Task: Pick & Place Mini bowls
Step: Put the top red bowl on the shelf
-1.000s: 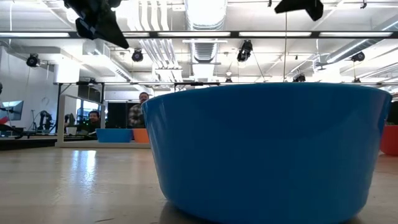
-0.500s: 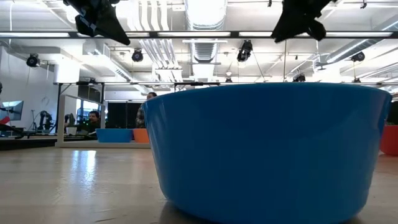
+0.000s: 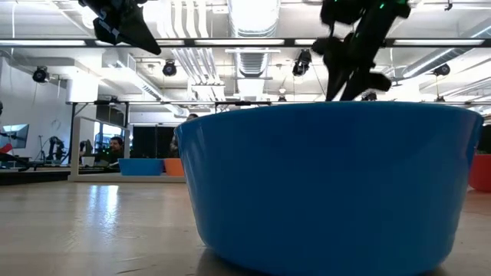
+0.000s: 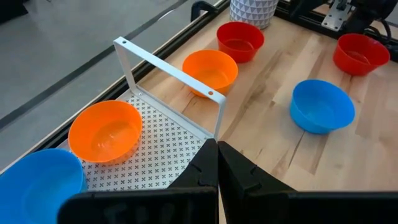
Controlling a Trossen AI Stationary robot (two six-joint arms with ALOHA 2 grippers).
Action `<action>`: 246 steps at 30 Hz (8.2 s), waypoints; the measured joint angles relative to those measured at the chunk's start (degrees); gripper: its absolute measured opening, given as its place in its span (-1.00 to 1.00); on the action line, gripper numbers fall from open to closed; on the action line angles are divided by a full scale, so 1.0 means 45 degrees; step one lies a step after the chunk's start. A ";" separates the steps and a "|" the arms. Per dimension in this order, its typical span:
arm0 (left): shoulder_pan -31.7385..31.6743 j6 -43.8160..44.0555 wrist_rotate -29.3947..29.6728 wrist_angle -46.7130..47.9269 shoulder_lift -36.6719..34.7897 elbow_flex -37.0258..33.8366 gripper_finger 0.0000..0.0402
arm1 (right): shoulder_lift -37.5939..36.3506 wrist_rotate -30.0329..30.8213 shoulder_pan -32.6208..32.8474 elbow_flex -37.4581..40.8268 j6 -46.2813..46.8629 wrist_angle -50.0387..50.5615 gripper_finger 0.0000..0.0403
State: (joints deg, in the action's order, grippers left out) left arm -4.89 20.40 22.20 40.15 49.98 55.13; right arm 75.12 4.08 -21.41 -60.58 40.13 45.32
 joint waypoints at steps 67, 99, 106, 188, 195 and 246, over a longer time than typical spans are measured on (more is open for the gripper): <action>-0.0005 0.0092 -0.0005 -0.0152 -0.0010 -0.0005 -1.00 | 0.1681 0.0323 0.3284 -0.3525 -0.5918 0.1880 -0.96; -0.0005 -0.0962 -0.0010 -0.0033 -0.0617 0.0432 -1.00 | 1.1534 -0.2713 0.4518 -1.2460 -1.3174 0.3836 -0.96; -0.0005 -0.0971 -0.0010 -0.0035 -0.0713 0.0427 -1.00 | 1.2843 -0.2692 0.4533 -1.2716 -1.3292 0.3941 -0.96; -0.0003 -0.1800 -0.1266 -0.0162 0.3041 0.0408 -0.50 | 0.4001 -0.0589 0.4285 -1.1823 -1.2546 0.4846 -0.65; -0.0003 -0.1506 -0.1568 -0.1187 0.4749 0.0408 -0.50 | 0.2935 -0.0612 0.4285 -1.0628 -1.2329 0.4647 -0.65; -0.0321 0.3158 -0.2413 -0.2921 1.0397 0.0408 -0.90 | 0.1411 -0.0662 0.4290 -0.9058 -1.2635 0.3424 -0.67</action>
State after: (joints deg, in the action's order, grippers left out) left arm -6.33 34.62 11.34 27.00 96.76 56.97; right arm 81.47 1.10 -2.11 -101.34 -16.73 60.73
